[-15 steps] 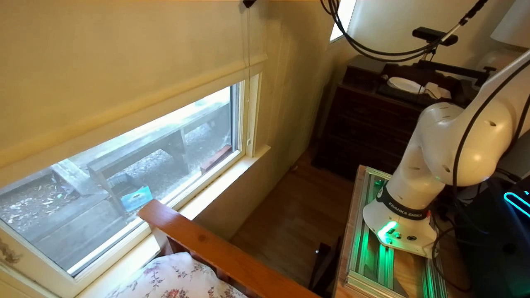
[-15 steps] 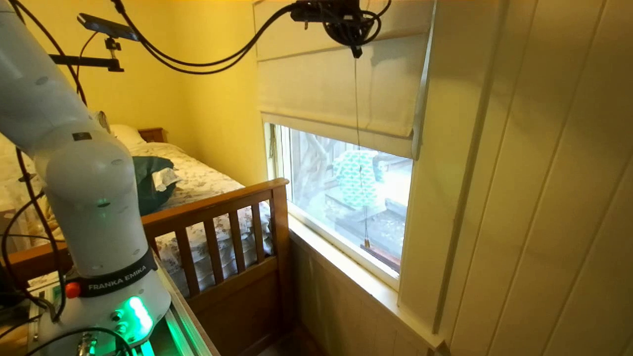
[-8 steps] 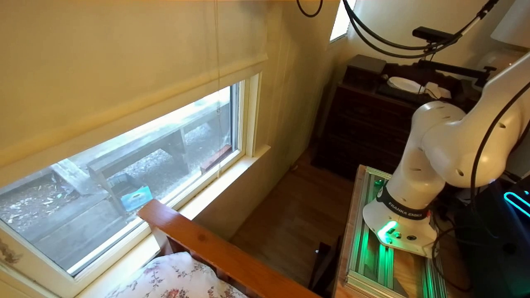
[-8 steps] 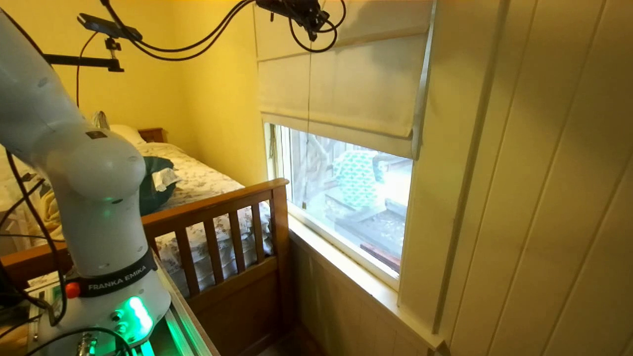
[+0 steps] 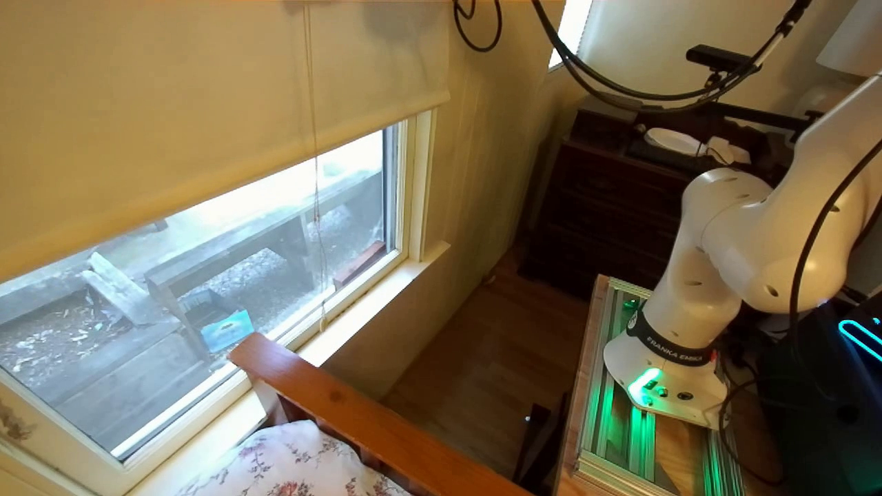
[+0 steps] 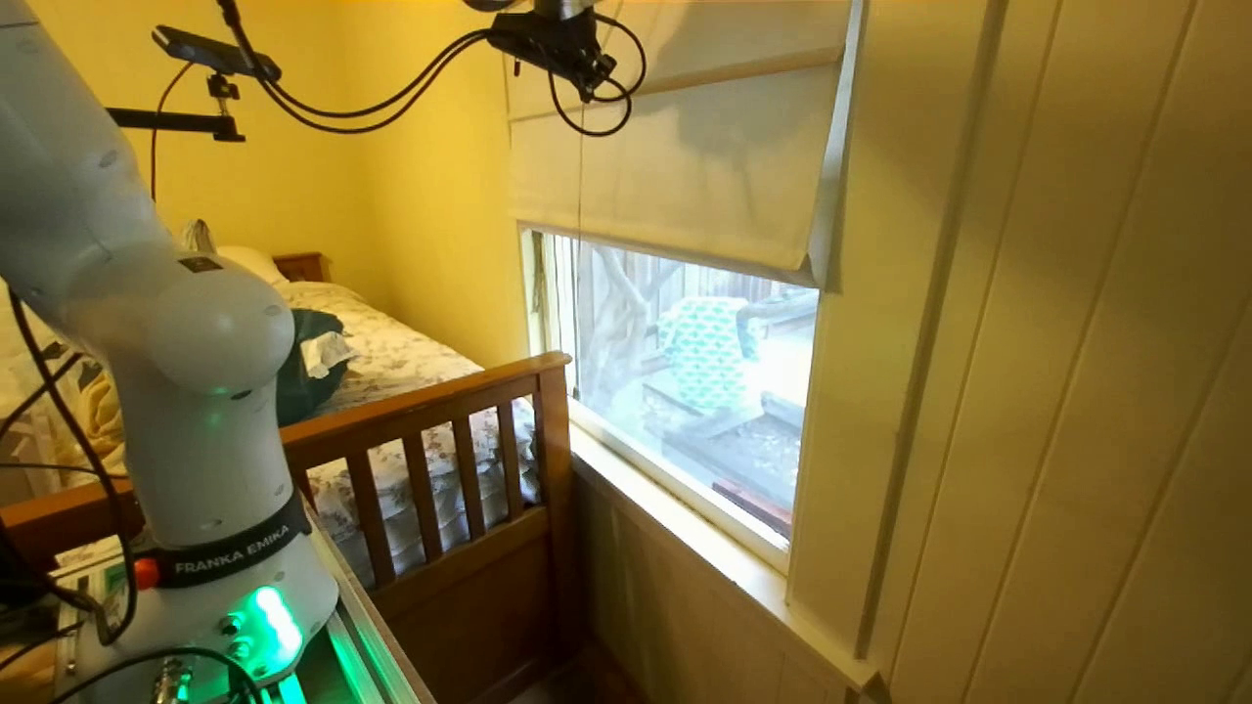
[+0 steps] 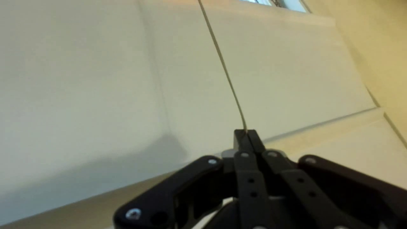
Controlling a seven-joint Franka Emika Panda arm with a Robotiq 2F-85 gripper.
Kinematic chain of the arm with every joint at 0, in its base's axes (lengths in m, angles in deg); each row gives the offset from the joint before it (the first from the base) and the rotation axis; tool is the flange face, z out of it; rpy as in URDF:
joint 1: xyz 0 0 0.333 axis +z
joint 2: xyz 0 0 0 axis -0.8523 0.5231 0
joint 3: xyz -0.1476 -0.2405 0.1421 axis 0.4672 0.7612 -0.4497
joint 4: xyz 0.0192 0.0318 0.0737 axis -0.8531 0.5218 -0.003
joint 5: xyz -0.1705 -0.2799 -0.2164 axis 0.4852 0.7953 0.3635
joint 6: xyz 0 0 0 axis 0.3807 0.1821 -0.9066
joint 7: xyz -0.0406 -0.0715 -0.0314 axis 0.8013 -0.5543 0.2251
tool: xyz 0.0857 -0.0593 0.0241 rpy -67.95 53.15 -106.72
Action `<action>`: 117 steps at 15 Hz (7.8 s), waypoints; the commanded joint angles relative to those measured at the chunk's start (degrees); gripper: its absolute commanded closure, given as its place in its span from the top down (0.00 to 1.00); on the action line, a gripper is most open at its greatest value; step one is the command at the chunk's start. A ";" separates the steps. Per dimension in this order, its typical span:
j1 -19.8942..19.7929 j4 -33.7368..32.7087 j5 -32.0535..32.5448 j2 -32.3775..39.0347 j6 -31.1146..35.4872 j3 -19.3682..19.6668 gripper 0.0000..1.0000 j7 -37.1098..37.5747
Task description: Close the blinds
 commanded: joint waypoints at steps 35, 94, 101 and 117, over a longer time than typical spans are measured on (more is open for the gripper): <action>-10.38 -12.60 8.12 -4.74 -15.05 7.07 1.00 2.53; 3.86 -0.68 3.72 -3.11 1.09 3.79 0.00 -7.55; 1.95 -6.85 3.46 -7.18 1.01 5.27 0.01 -6.90; -10.27 -15.69 13.62 -7.44 1.20 11.57 0.40 -2.64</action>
